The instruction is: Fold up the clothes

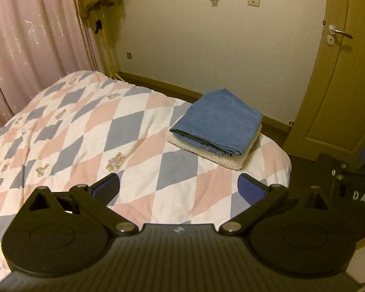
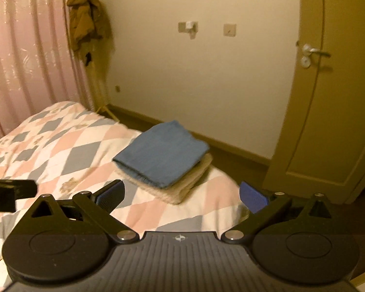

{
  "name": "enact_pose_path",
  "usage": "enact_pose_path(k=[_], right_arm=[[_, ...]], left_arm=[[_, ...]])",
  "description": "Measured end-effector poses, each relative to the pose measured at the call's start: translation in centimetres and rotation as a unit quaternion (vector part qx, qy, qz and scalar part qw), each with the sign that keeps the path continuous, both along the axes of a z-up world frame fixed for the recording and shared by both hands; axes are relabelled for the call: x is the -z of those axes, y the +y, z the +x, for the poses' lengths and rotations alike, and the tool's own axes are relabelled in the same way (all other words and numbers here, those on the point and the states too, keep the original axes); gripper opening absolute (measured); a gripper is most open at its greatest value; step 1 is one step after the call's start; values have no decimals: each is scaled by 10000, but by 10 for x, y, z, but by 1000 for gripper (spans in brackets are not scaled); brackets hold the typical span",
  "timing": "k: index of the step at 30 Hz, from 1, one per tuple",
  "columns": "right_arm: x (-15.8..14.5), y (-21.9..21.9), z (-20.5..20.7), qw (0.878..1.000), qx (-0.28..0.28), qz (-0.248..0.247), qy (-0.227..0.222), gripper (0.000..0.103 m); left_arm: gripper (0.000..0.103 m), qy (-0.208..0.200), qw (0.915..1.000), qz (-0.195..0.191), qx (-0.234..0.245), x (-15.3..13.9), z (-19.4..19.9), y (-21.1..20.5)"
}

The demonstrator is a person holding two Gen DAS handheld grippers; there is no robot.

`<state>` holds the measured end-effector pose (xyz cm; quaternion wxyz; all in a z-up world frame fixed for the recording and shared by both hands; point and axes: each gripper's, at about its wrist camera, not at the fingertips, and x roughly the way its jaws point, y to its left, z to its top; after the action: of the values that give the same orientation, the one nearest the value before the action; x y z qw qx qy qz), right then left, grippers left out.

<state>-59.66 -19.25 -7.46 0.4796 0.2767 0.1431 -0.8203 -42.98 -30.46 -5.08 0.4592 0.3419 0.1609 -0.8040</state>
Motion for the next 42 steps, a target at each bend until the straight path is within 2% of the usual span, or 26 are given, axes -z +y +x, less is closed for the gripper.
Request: enact_pose_path(k=[3,7,12,17,20,23,25,42], right_arm=[[-4,0,9,9991,178,-72,368,103],[-4,3,19,9974,79,-179,691,103],[-6,7,13,9996,-132,-155,172,103],[-6,4,6,9999,64,151,-48,103],[-8,2,2,9992,165,304,-197,103],[-9,2,0,9985,191,370,-368,103],[-10,3,-1,9980,203,395,-444,103],[10,4,6,9964,126,633,-542,103]], left_arm=[[102,28,10000,-27,-48,-3,5,2],[102,22,9999,-44,-125,-1,5,0],[102,36,9998,-123,-173,-1,-1,1],[102,-117,9985,-390,-373,1,-7,7],[102,-26,9983,-430,-381,2,-4,13],[102,140,9991,-182,-369,3,2,12],[102,104,9992,-156,-366,4,3,12],[102,-279,9995,-60,-152,26,5,21]])
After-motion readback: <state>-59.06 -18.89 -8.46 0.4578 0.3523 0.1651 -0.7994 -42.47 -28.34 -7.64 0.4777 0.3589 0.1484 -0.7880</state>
